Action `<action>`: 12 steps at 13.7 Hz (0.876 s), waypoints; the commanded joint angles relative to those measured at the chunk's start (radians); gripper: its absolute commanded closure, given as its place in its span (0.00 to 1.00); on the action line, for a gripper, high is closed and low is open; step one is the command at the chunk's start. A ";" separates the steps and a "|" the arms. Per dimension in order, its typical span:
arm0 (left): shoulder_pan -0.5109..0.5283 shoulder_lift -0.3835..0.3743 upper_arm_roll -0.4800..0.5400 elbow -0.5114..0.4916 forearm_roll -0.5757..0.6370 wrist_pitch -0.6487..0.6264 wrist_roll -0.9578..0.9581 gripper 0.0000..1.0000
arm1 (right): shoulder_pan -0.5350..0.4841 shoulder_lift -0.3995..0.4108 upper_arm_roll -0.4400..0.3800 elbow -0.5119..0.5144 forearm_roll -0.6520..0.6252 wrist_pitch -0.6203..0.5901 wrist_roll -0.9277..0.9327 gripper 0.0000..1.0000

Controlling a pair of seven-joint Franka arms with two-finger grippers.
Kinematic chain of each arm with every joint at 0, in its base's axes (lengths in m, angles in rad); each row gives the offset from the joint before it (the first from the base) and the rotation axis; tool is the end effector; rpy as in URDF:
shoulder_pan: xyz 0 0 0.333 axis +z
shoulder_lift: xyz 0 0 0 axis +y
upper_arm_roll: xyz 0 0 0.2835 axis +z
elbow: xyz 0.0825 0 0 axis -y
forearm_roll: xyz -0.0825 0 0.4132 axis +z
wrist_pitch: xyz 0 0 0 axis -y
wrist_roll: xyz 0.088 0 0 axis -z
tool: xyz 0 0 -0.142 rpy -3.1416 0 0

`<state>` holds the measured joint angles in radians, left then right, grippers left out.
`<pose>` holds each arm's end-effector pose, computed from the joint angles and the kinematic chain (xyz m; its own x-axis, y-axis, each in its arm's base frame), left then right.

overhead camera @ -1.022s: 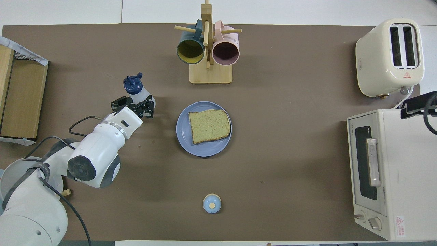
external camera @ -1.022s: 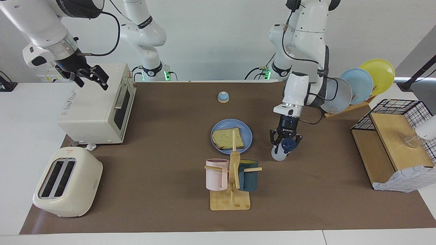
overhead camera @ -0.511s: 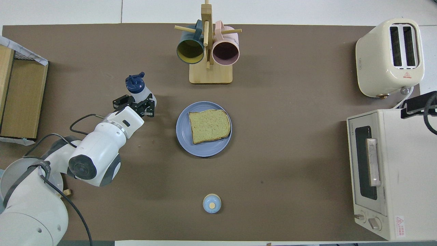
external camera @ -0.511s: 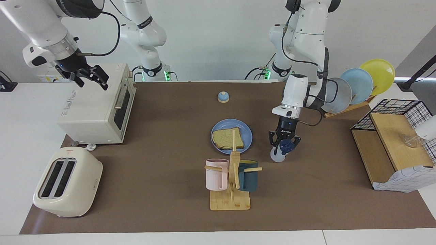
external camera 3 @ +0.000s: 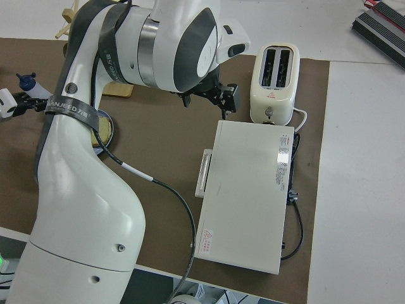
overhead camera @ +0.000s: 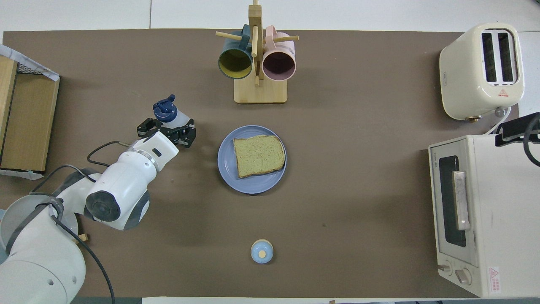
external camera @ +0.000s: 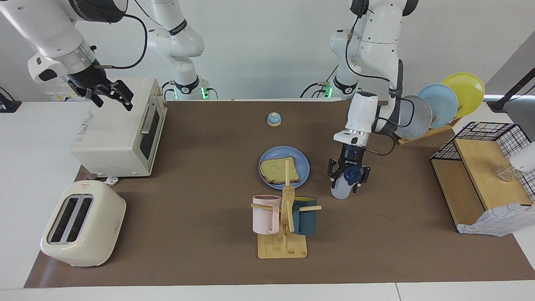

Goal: Put bread on plate and add seasoning
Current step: 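Lower the bottle upright onto the table with the left gripper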

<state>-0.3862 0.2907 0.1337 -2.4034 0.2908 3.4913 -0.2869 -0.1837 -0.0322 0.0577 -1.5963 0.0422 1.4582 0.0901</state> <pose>0.5446 -0.1777 0.2056 0.6804 -0.1943 0.7066 -0.3130 -0.9489 0.0404 0.5549 -0.0635 0.5539 0.9718 -0.2092 -0.1089 -0.2136 -0.9764 -0.0307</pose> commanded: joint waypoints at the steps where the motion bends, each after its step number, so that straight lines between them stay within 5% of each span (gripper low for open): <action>1: 0.007 0.005 0.004 0.001 0.022 0.017 -0.005 0.20 | 0.000 -0.012 0.001 -0.007 -0.010 -0.009 -0.015 0.00; 12: 0.006 -0.076 0.004 -0.085 0.024 0.015 -0.005 0.10 | 0.000 -0.012 0.001 -0.007 -0.010 -0.009 -0.015 0.00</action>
<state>-0.3860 0.2701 0.1342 -2.4340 0.2931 3.4961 -0.2869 -0.1837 -0.0322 0.0577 -1.5963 0.0422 1.4582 0.0901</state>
